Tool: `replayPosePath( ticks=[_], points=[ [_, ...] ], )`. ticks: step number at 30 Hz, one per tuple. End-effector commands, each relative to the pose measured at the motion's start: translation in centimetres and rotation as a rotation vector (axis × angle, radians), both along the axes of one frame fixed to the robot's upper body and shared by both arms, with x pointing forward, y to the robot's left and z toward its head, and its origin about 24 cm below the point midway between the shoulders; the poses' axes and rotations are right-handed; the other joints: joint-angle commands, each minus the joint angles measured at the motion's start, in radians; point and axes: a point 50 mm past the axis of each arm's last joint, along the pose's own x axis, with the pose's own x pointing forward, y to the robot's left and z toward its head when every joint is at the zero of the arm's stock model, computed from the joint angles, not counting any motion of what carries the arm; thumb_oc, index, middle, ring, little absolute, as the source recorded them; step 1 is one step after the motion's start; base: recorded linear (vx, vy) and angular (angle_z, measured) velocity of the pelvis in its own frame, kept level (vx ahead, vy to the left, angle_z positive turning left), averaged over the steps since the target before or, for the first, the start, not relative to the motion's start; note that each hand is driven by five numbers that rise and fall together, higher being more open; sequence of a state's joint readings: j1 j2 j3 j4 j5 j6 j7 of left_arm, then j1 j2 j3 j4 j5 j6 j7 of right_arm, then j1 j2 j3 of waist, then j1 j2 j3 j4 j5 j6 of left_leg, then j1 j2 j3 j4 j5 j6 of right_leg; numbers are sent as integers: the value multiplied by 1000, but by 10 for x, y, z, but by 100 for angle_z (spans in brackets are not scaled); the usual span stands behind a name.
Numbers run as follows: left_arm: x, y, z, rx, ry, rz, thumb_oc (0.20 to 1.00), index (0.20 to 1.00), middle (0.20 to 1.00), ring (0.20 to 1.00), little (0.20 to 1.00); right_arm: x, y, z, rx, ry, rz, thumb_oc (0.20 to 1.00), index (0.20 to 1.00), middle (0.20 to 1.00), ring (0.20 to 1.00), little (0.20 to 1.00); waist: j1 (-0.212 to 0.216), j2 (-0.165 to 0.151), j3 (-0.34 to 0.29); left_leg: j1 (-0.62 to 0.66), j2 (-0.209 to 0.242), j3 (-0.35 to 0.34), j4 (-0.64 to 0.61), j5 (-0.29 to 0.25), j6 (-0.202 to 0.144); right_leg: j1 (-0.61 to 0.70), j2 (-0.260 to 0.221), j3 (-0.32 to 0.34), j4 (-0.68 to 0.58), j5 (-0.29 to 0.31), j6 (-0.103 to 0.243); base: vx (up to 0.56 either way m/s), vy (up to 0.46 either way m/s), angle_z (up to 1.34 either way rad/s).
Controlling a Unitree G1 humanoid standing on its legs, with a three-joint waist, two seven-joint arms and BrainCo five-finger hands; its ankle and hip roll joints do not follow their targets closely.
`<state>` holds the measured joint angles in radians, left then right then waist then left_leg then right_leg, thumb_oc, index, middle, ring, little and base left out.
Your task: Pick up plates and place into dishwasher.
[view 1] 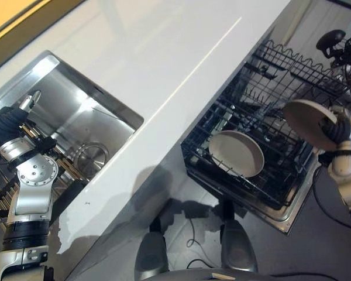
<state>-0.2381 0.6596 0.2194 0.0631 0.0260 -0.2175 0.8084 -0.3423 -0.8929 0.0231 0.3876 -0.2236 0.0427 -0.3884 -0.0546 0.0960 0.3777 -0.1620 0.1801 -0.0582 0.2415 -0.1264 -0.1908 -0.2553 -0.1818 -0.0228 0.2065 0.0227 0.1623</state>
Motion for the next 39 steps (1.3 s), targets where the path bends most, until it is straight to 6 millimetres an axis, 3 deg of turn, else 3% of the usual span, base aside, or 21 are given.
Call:
replayPosePath(
  ticks=[1,5,14,22,32,38,39],
  points=[
    [2,-2,23,87,-62,-1,1000,1000,1000,1000,1000,10,4,31,-147,-91,33,200,200,200,200,200,12,-37,-44,-78,-38,-11,2,76,66,-18,7,20,91,-108,-57,-20,-25,5],
    [6,-2,30,91,-84,-3,1000,1000,1000,1000,1000,18,3,32,-133,-71,35,200,200,200,200,200,24,-29,-23,-126,-47,-17,25,81,67,-46,1,15,101,-104,-57,-44,-28,9],
    [13,-7,42,98,-116,-5,1000,1000,1000,1000,1000,32,9,8,-30,50,42,200,200,200,200,200,37,7,38,-202,-66,-33,41,104,73,-106,2,9,130,-110,-74,-46,-18,7],
    [18,-14,50,102,-136,-18,1000,1000,1000,1000,1000,43,14,4,50,87,56,200,200,200,200,200,43,37,70,-254,-73,-35,47,123,78,-154,10,4,159,-122,-85,-74,-42,5],
    [19,-17,48,94,-136,-27,1000,1000,1000,1000,1000,40,2,-11,133,93,-9,200,200,200,200,200,38,62,66,-240,-64,-25,43,127,76,-137,13,-1,149,-126,-95,-33,-3,-1],
    [18,-16,44,78,-132,-39,1000,1000,1000,1000,1000,33,-3,-24,186,132,-41,200,200,200,200,200,24,55,50,-211,-56,-8,27,128,73,-104,10,3,115,-116,-93,-25,34,-2],
    [18,-16,43,80,-129,-41,1000,1000,1000,1000,1000,32,-2,-28,203,137,-49,570,570,570,570,570,23,52,46,-205,-54,-6,22,128,73,-95,10,2,106,-114,-92,0,0,0]
  ],
)
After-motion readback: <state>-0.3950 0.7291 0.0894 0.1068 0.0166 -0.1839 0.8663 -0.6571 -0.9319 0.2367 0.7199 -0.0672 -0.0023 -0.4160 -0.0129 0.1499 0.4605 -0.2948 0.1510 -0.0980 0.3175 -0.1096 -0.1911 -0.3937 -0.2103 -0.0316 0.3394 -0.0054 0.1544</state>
